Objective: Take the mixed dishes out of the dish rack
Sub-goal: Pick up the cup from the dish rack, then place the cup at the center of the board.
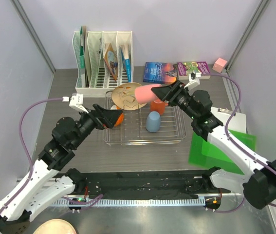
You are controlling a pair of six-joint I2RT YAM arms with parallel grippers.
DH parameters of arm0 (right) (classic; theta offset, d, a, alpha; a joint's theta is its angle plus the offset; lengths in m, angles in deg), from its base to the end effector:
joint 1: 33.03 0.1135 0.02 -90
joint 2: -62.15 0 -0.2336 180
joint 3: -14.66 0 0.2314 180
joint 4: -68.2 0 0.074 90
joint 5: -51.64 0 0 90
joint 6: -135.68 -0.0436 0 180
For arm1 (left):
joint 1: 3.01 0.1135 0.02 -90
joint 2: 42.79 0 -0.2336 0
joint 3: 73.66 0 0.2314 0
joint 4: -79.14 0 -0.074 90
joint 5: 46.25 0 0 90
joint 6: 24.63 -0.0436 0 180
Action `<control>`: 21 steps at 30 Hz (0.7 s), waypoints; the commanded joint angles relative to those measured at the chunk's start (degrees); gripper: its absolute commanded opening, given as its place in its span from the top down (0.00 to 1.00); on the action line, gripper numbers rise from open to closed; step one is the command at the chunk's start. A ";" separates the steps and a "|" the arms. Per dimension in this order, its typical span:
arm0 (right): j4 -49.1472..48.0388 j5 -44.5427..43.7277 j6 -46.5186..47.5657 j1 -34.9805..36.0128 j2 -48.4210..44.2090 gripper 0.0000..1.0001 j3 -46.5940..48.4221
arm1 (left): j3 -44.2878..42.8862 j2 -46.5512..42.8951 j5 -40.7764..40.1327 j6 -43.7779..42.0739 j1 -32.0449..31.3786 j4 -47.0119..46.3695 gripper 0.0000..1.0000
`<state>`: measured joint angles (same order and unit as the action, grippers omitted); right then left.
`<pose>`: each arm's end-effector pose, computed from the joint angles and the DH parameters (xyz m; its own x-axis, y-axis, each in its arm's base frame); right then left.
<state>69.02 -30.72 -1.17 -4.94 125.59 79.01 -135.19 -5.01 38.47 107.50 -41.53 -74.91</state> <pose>0.2303 0.1295 0.3263 -0.4251 0.5928 -0.6841 -0.4004 0.5546 0.7294 0.1312 -0.0993 0.3453 -0.3900 -0.5433 -0.7434 0.3864 0.6363 -0.6677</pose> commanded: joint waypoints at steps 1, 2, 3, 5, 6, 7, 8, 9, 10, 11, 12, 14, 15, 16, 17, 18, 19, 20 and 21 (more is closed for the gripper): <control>-25.75 11.51 -17.01 -1.03 5.19 0.99 -2.65 | 1.67 2.12 9.66 4.53 2.83 -13.43 0.00; -30.12 12.22 -18.26 -1.03 6.16 0.99 -2.91 | 1.94 3.86 11.59 7.06 3.88 -14.95 0.00; -31.73 13.18 -19.49 -1.11 6.95 0.99 -3.35 | 2.29 5.10 16.39 8.66 6.94 -16.96 0.00; -33.24 13.54 -20.73 -1.03 8.01 0.99 -3.62 | 3.08 7.38 21.60 14.43 10.47 -23.61 0.00; -33.33 13.80 -20.74 -0.94 8.10 0.99 -3.79 | 3.69 9.66 23.89 15.60 11.62 -25.40 0.00; -33.16 13.81 -20.65 -0.94 8.02 0.99 -4.05 | 3.61 10.55 24.43 16.05 12.15 -26.64 0.01; -32.98 13.81 -20.48 -0.94 7.67 0.99 -4.23 | 3.17 11.69 24.87 16.23 12.16 -28.04 0.02; -32.54 13.89 -19.78 -1.03 7.49 0.99 -4.58 | 2.65 13.53 25.49 16.67 12.16 -28.84 0.03; -32.19 13.98 -19.42 -1.03 7.31 0.99 -4.58 | 1.95 14.59 26.80 17.02 12.24 -29.72 0.04; -31.93 14.07 -19.33 -0.94 7.23 0.99 -4.67 | 1.68 15.47 27.25 17.28 12.24 -30.42 0.05; -31.92 14.24 -19.16 -0.94 7.22 0.99 -4.93 | 1.42 17.40 27.95 18.42 12.42 -32.26 0.07; -32.27 14.51 -19.16 -0.94 7.57 0.99 -5.02 | 0.80 19.17 30.32 19.83 12.59 -34.29 0.12; -32.28 14.68 -19.07 -1.03 7.84 0.99 -5.11 | 0.62 20.04 30.85 20.27 12.60 -36.21 0.14; -32.36 14.86 -19.07 -1.03 7.93 0.99 -5.11 | 0.71 20.92 31.12 21.23 12.60 -37.01 0.16; -32.63 14.95 -19.24 -1.03 8.01 0.99 -5.20 | 0.71 21.28 31.29 21.41 12.60 -37.54 0.17; -32.63 15.04 -19.16 -1.03 8.36 0.99 -5.29 | 0.80 21.28 31.21 21.42 12.60 -37.72 0.18; -32.71 15.12 -19.07 -1.03 8.37 0.99 -5.37 | 0.80 21.02 30.95 21.24 12.60 -37.55 0.18; -32.63 15.12 -18.98 -0.94 8.45 0.99 -5.46 | 0.80 20.76 30.25 20.98 12.60 -37.37 0.19; -32.63 15.04 -18.89 -1.03 8.54 0.99 -5.55 | 0.71 20.41 30.07 20.63 12.60 -36.94 0.19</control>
<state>40.82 -16.76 -19.44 -5.88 134.82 73.39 -132.40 16.68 66.60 127.11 -29.23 -106.34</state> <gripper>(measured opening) 0.681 0.818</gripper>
